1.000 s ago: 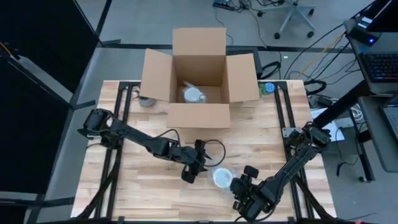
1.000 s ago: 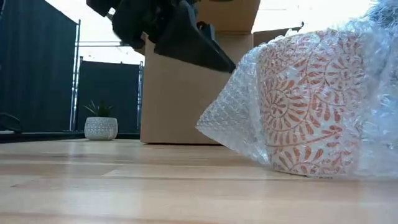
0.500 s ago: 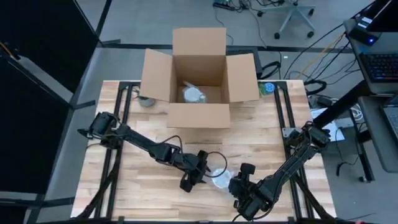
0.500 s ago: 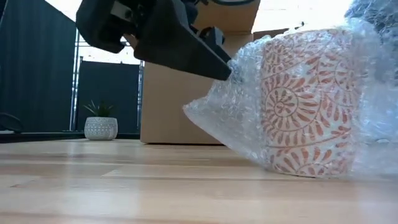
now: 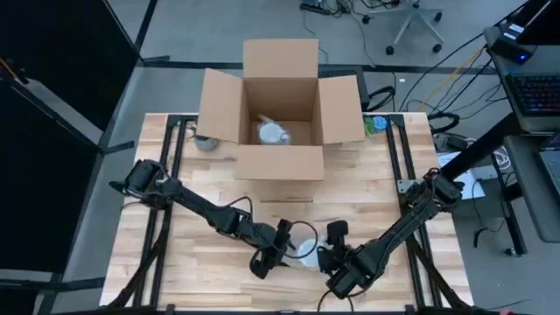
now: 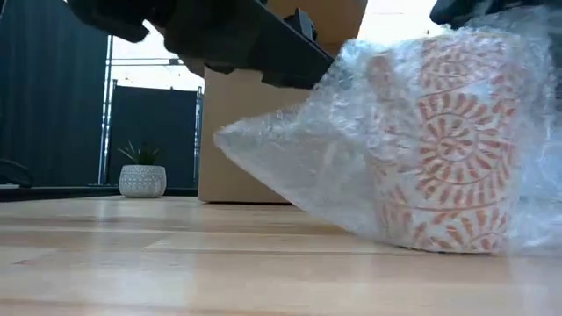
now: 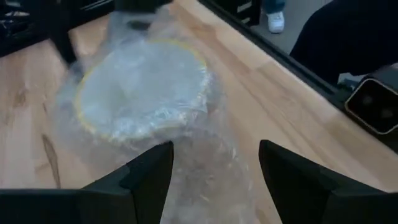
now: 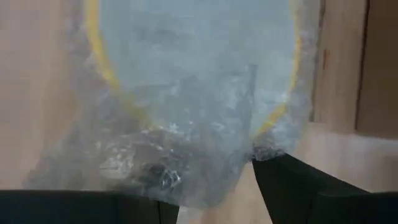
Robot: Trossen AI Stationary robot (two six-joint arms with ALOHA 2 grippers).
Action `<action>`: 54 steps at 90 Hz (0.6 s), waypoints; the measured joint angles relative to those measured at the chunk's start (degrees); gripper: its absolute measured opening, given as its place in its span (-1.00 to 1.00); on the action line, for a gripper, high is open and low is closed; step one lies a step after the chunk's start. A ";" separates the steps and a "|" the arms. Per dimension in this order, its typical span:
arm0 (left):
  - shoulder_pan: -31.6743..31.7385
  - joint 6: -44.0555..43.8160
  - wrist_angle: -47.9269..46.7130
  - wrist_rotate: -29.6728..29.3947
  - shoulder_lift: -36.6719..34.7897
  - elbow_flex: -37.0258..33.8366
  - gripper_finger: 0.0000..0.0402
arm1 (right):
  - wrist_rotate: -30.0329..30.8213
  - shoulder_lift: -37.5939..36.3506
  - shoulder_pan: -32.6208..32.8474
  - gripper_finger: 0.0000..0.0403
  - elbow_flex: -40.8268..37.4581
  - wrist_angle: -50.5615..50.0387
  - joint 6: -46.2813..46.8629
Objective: Wrap mug
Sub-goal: Wrap the orange mug with bubble wrap
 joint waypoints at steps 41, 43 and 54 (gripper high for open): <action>-1.89 -20.37 -29.58 -14.57 -14.67 4.12 0.13 | -0.87 -1.53 1.46 -0.17 0.00 -3.75 10.36; -2.09 -22.06 -31.14 -14.65 -14.67 3.85 0.13 | -0.88 -1.53 1.46 -0.17 0.00 -3.24 10.69; -4.06 -27.48 -31.57 -14.71 -12.01 -0.94 0.13 | 0.45 -1.53 1.70 -0.17 0.00 -1.88 10.90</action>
